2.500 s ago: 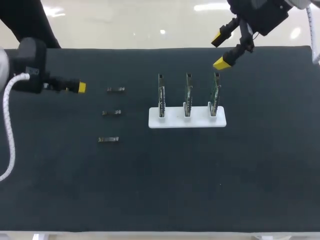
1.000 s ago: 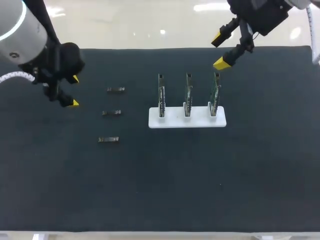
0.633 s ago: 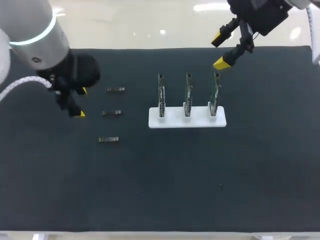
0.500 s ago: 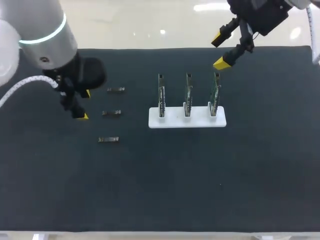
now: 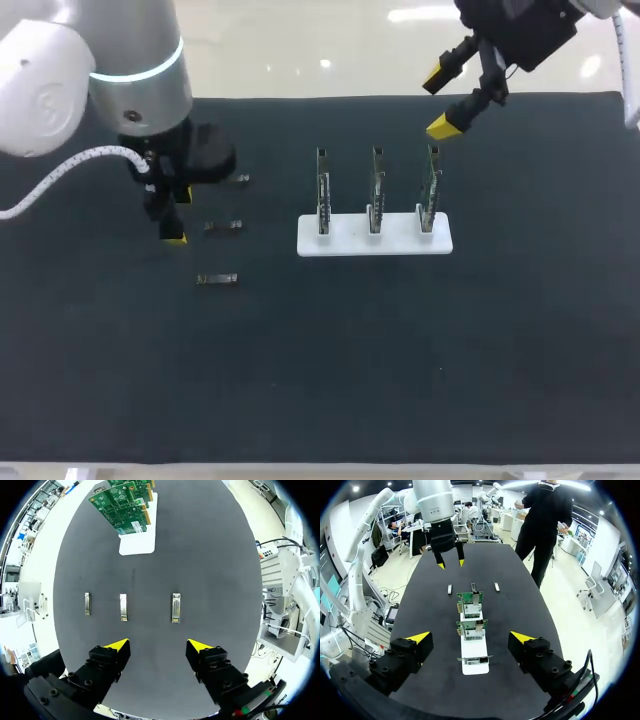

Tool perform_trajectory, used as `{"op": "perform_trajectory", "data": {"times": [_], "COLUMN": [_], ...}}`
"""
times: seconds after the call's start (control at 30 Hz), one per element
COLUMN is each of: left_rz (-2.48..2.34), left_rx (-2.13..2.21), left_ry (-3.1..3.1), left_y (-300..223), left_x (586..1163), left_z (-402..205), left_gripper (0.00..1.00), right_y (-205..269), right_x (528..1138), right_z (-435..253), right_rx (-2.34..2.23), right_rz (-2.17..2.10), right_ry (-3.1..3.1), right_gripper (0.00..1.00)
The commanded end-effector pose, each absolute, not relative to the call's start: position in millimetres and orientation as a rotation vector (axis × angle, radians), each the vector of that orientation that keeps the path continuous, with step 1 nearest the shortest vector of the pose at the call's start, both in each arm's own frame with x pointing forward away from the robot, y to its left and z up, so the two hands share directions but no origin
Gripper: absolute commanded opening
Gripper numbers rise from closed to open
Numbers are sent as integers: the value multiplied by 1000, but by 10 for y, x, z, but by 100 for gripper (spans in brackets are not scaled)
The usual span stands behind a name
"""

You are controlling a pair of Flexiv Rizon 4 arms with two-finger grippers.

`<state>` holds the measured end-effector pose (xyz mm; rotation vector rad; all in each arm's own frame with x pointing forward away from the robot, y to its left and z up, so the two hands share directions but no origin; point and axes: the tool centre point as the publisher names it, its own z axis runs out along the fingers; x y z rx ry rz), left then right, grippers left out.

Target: Pick up the optical module with the left hand, and insert it into the network port with the right hand.

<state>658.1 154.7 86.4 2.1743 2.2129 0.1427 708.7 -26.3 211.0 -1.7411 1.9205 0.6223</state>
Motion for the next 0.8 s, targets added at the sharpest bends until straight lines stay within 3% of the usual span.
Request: {"op": "perform_trajectory", "data": {"times": [0.03, 0.8], "left_rz": [149, -13], "left_rx": [2180, 2165], "left_ry": [2217, 2153], "left_y": [1533, 1555], "left_x": [6594, 6381], "left_z": [871, 398], "left_gripper": [100, 100], "right_y": [-260, -260], "right_x": [7082, 7082], "right_z": [2113, 2113], "right_rx": [-1740, -1740], "right_rz": [620, 620], "right_ry": [1922, 1922], "right_gripper": [100, 100]}}
